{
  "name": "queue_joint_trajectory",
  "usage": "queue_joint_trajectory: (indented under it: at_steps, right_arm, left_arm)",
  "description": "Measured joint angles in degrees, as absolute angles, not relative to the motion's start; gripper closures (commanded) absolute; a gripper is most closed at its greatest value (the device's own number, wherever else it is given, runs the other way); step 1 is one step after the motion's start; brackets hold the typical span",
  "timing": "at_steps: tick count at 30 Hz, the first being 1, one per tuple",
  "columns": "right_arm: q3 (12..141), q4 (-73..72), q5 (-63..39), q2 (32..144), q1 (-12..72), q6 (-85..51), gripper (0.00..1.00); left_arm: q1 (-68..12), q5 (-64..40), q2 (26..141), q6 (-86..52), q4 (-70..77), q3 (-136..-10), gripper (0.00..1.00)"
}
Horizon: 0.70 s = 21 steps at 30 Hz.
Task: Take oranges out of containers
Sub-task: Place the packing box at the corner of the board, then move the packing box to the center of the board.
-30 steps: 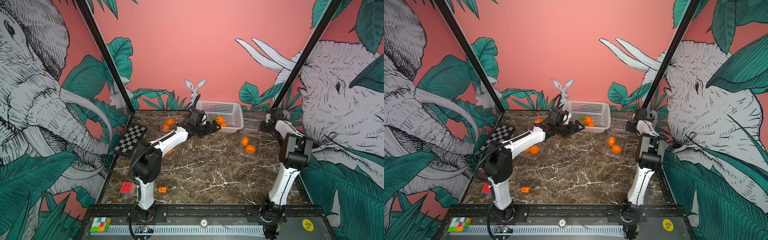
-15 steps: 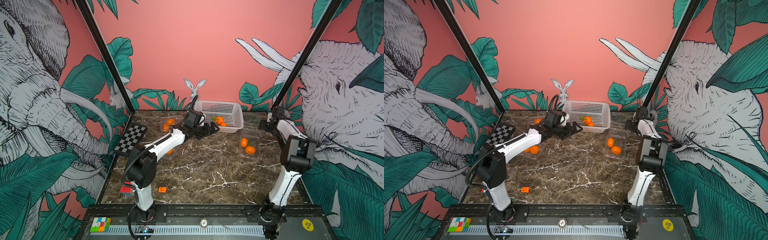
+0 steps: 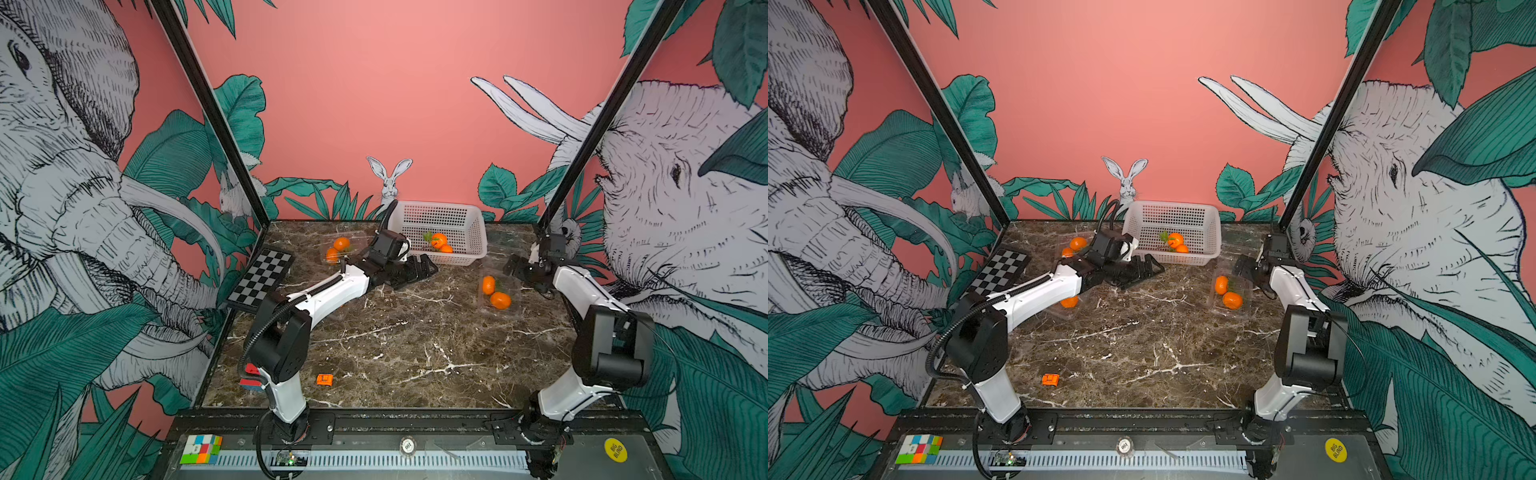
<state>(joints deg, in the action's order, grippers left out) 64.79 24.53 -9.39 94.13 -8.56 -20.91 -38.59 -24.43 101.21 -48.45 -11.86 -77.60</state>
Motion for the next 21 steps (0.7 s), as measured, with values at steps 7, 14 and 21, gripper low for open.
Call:
queue_joint_trajectory:
  at_steps: [7, 14, 21]
  right_arm:
    - [59.7, 22.5, -10.3, 94.0, -7.7, -22.4, 0.01]
    - [53.8, 19.8, -11.4, 88.2, 0.1, -31.3, 0.01]
    - [45.1, 14.6, -10.5, 80.8, 12.9, -50.7, 0.02]
  left_arm:
    - [-38.8, -24.4, 101.0, -48.9, -11.1, -73.1, 0.01]
    - [-38.9, -24.3, 100.1, -50.0, -9.7, -70.1, 0.01]
    - [-38.8, -23.3, 96.9, -50.0, -9.0, -66.1, 0.01]
